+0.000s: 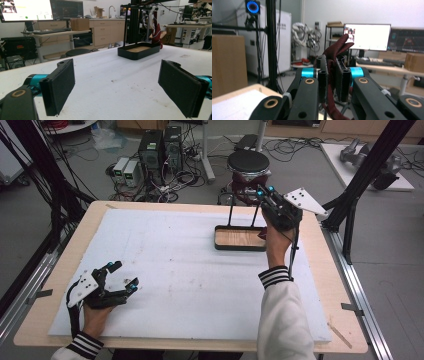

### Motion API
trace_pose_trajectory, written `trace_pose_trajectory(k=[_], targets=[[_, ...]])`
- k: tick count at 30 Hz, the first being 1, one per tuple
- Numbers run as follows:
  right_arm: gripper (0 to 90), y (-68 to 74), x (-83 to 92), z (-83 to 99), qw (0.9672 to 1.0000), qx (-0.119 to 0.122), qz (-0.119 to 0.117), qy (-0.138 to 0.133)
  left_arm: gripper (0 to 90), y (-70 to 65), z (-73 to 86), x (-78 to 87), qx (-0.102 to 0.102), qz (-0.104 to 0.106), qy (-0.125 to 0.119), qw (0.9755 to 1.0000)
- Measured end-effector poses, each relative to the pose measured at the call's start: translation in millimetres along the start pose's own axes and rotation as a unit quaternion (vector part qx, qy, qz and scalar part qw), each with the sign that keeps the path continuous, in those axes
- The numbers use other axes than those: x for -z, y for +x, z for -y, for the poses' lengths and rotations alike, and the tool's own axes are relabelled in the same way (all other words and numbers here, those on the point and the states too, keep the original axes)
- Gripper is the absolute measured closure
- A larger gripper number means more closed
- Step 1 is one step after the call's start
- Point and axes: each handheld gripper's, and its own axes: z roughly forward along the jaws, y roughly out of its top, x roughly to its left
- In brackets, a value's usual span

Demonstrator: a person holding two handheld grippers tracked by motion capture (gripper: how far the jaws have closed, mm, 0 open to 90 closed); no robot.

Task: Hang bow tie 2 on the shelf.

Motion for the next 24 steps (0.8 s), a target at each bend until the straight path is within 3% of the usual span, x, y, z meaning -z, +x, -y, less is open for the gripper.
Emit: trace_pose_trajectory(k=[7,8,18,24], targets=[[83.0,0.2,-3.7,8.5,0.9994,-0.018,0.005,0.03,14.4,0.1,-0.1,0.3,-0.001,0.001,0.001,1.0],[83.0,0.8,-4.2,12.0,0.9985,-0.026,0.015,0.045,14.4,-0.1,0.0,0.1,0.001,0.0,0.0,1.0],[82.9,-3.4,2.8,25.0,0.9951,-0.053,0.029,0.079,14.4,-0.2,0.0,0.2,-0.001,0.0,0.0,1.0],[82.9,-6.3,9.8,25.8,0.9946,-0.049,0.038,0.083,14.4,-0.2,0.0,0.3,-0.001,0.0,0.0,1.0]])
